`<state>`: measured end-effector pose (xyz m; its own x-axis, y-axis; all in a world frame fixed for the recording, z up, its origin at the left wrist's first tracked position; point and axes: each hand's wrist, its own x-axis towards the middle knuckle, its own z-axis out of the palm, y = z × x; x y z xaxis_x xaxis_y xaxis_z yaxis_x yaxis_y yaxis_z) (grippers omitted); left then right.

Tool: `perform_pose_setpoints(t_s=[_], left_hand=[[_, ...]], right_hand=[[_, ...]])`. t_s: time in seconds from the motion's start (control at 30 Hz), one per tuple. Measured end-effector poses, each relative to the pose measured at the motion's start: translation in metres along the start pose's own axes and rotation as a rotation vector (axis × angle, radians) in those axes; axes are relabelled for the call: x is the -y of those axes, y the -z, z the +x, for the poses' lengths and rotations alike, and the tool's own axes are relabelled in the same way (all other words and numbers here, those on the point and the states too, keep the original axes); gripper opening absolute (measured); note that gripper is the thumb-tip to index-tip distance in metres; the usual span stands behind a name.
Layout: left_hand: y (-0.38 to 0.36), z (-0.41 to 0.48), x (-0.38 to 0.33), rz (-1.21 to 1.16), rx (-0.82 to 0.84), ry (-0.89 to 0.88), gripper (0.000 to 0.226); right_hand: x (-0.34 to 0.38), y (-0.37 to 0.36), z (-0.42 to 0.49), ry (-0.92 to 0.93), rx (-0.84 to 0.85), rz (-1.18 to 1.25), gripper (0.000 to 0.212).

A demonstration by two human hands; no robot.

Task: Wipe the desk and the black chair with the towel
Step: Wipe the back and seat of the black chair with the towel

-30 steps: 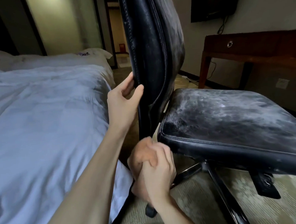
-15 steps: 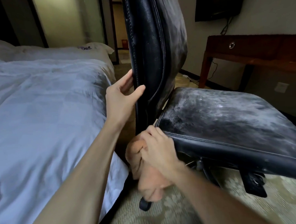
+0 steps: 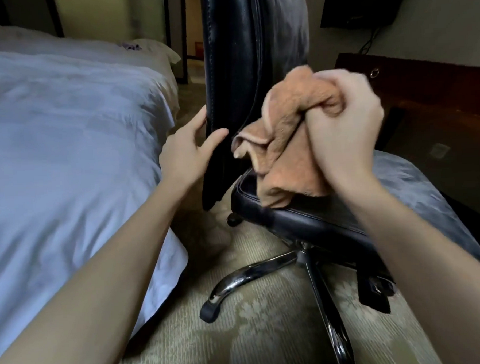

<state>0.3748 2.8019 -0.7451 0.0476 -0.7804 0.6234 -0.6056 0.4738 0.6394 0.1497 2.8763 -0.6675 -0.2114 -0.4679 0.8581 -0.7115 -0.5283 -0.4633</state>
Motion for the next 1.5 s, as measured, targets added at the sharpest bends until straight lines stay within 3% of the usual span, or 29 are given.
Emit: perform_pose_setpoints(t_s=[0.13, 0.23, 0.33, 0.43, 0.53, 0.63, 0.77, 0.83, 1.1, 1.27, 1.4, 1.5], left_hand=[[-0.004, 0.01, -0.002, -0.002, 0.104, 0.0, 0.058], [-0.002, 0.013, 0.01, -0.006, 0.158, 0.015, 0.063], [-0.008, 0.012, 0.027, -0.217, 0.193, 0.076, 0.058], [-0.01, 0.019, 0.036, -0.448, 0.169, 0.188, 0.052], [-0.012, 0.021, 0.037, -0.473, 0.117, 0.196, 0.051], [-0.022, 0.017, 0.034, -0.422, 0.034, 0.136, 0.043], [-0.033, 0.008, 0.042, -0.13, 0.027, 0.085, 0.063], [-0.033, 0.006, 0.044, -0.024, 0.021, 0.109, 0.063], [-0.038, 0.0, 0.035, -0.077, 0.006, 0.16, 0.058], [-0.035, -0.002, 0.038, -0.151, -0.003, 0.158, 0.06], [-0.034, -0.002, 0.038, -0.126, -0.05, 0.092, 0.052], [-0.037, -0.002, 0.036, -0.052, -0.097, 0.039, 0.046]], right_hand=[[-0.011, -0.003, 0.001, -0.019, 0.089, -0.065, 0.04], [-0.012, -0.028, -0.022, 0.269, 0.319, -0.161, 0.044], [-0.01, -0.06, -0.044, 0.662, 0.521, -0.171, 0.039], [-0.032, -0.086, -0.069, 0.886, 0.827, -0.503, 0.04], [-0.049, -0.09, -0.1, 0.839, 1.036, -0.824, 0.052], [-0.051, -0.09, -0.118, 0.845, 0.987, -0.854, 0.053], [-0.061, -0.062, -0.123, 0.898, 0.801, -0.723, 0.02], [-0.067, -0.033, -0.124, 0.953, 0.825, -0.723, 0.024], [-0.075, 0.041, -0.123, 0.917, 0.87, -0.808, 0.022], [-0.042, -0.026, -0.112, 0.987, 0.712, -0.626, 0.015], [-0.035, -0.089, -0.111, 0.904, 0.899, -0.891, 0.041], [-0.037, -0.106, -0.113, 0.844, 0.967, -1.017, 0.044]])
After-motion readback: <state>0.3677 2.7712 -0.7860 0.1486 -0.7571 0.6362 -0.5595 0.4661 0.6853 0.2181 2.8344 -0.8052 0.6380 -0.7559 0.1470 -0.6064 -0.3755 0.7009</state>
